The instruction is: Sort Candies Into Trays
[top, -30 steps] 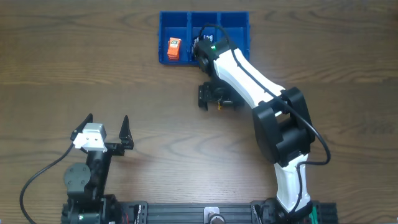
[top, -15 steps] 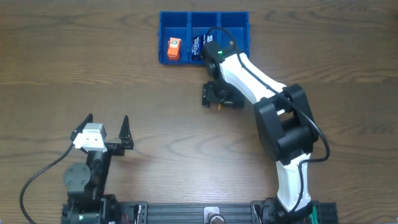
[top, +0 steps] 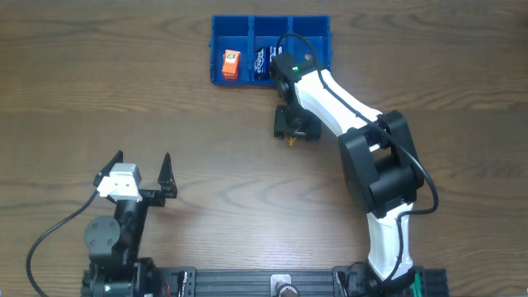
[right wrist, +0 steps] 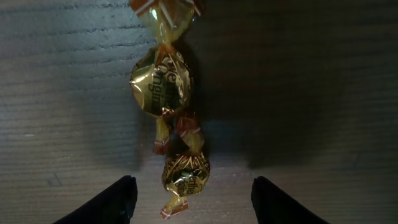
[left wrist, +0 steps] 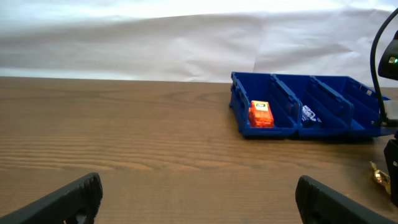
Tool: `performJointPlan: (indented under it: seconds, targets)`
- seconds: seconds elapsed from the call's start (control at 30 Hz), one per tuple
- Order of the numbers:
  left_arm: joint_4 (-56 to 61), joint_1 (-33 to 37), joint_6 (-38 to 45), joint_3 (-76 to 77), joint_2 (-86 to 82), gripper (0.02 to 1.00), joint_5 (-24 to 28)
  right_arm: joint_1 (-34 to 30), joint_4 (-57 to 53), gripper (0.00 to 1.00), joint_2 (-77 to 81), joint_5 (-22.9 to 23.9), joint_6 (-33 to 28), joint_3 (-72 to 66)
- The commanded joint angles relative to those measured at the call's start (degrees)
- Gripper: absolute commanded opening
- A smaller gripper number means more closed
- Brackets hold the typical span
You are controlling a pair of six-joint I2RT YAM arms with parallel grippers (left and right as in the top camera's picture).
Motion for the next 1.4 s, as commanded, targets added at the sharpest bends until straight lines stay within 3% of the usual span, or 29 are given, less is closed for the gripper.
performJointPlan:
  seconds: [0.03, 1.1, 1.4]
  targets:
    - [-1.9, 0.2, 0.8, -1.1, -0.4, 0.998, 1.4, -0.5, 0.3, 0.599, 0.2, 0.9, 0.1, -0.2]
    - [-1.9, 0.2, 0.8, -1.1, -0.4, 0.998, 1.4, -0.9, 3.0, 0.452, 0.9, 1.3, 0.3, -2.1]
    - [-1.9, 0.2, 0.8, -1.1, -0.4, 0.998, 1.4, -0.9, 3.3, 0.246, 0.9, 1.3, 0.4, -2.1]
